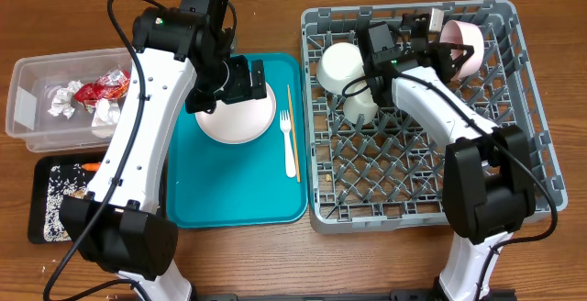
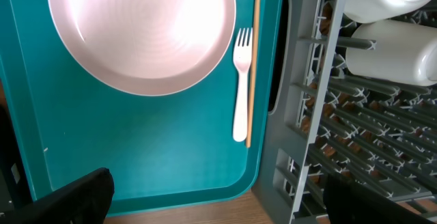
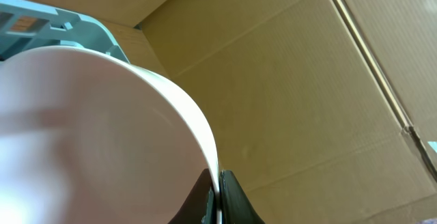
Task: Sort waste into correct bins and load items into the dishwasher
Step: 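Carry the pink bowl with the right gripper to the rack's right side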
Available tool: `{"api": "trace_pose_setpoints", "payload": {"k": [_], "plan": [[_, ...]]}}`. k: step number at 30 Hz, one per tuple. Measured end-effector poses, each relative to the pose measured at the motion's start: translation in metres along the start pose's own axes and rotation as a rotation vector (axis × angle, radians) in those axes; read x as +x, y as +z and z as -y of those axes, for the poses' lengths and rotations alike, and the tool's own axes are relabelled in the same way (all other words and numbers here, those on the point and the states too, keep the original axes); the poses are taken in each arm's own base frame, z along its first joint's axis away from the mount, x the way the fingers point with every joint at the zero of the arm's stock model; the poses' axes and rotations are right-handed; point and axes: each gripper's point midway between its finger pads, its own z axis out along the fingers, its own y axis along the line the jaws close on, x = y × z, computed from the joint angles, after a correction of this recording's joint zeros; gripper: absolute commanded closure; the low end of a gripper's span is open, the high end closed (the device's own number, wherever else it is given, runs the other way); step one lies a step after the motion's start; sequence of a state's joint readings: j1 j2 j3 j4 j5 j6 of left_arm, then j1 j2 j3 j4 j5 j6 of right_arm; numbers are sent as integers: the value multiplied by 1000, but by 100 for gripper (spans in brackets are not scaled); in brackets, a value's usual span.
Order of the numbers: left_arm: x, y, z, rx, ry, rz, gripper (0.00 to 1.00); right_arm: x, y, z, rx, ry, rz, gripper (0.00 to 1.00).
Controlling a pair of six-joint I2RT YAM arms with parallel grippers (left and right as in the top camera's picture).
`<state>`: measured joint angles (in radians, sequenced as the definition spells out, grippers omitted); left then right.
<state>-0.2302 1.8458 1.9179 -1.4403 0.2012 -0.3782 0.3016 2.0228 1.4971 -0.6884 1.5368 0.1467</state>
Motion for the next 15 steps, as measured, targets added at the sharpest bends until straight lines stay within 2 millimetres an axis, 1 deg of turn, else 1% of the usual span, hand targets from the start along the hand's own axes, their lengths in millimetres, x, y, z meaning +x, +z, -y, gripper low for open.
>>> {"api": "trace_pose_setpoints", "payload": {"k": [5,11,15], "plan": [[0,0,0,0,0,0,0,1,0,-2,-3,-15,-1,96],[0,0,0,0,0,0,0,7,-3,-21,1,-66,7,96],[0,0,0,0,0,0,0,5,-10,-24,-4,-60,22,96]]}}
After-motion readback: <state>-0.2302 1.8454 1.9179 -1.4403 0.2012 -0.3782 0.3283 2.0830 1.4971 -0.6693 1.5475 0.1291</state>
